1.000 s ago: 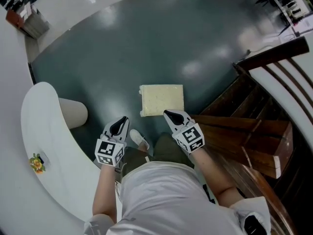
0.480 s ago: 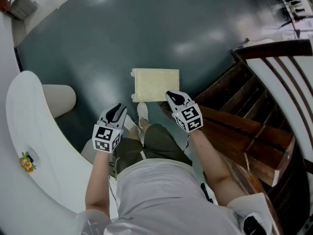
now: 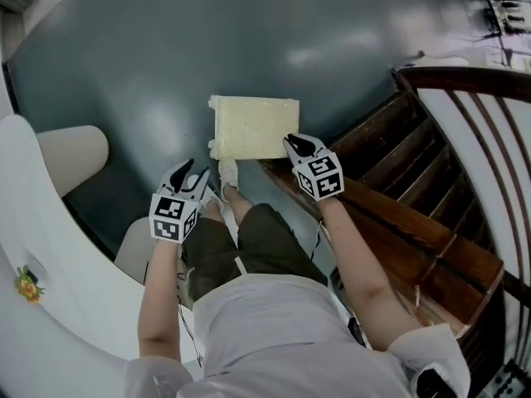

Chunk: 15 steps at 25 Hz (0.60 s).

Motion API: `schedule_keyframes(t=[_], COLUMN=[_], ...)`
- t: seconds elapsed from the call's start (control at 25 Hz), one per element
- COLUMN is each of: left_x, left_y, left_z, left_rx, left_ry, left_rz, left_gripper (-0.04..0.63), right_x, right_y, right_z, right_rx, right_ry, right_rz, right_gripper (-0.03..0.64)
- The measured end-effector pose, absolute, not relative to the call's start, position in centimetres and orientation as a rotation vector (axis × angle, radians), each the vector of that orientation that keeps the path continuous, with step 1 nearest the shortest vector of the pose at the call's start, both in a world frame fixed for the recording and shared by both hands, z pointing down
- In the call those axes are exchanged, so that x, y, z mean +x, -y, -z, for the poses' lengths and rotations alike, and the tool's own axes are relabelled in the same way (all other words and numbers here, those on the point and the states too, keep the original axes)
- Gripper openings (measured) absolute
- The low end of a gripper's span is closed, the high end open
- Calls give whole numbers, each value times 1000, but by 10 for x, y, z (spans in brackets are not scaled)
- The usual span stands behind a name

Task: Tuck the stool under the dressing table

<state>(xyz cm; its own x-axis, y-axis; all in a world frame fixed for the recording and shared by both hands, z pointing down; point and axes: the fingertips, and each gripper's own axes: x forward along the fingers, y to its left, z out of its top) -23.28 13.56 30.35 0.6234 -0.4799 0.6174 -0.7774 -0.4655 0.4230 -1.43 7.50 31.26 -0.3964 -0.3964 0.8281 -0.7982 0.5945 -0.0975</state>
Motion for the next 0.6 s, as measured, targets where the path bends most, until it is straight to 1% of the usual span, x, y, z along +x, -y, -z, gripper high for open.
schedule_keyframes(t=[0.08,0.32,0.48,0.6], left_x=[-228,-208,-197,-190], left_y=[-135,-137,-135,-132], left_z=[-322,-377,-410,-432], left_rx=[2142,2094,2073,2083], left_ry=[971,897,857,835], left_rz=[-581,-656,-694,-731], left_gripper=[160,213,244,247], right_x=[1,43,61,72], right_y=[-71,-61,-57,-57], right_z=[-332,-386,-419,-441], right_rx=[964,1008,1014,1029], right_ry=[1976,1860,1815,1780], right_rz=[-669,-787,-858,-929], right_gripper=[58,96,141,168])
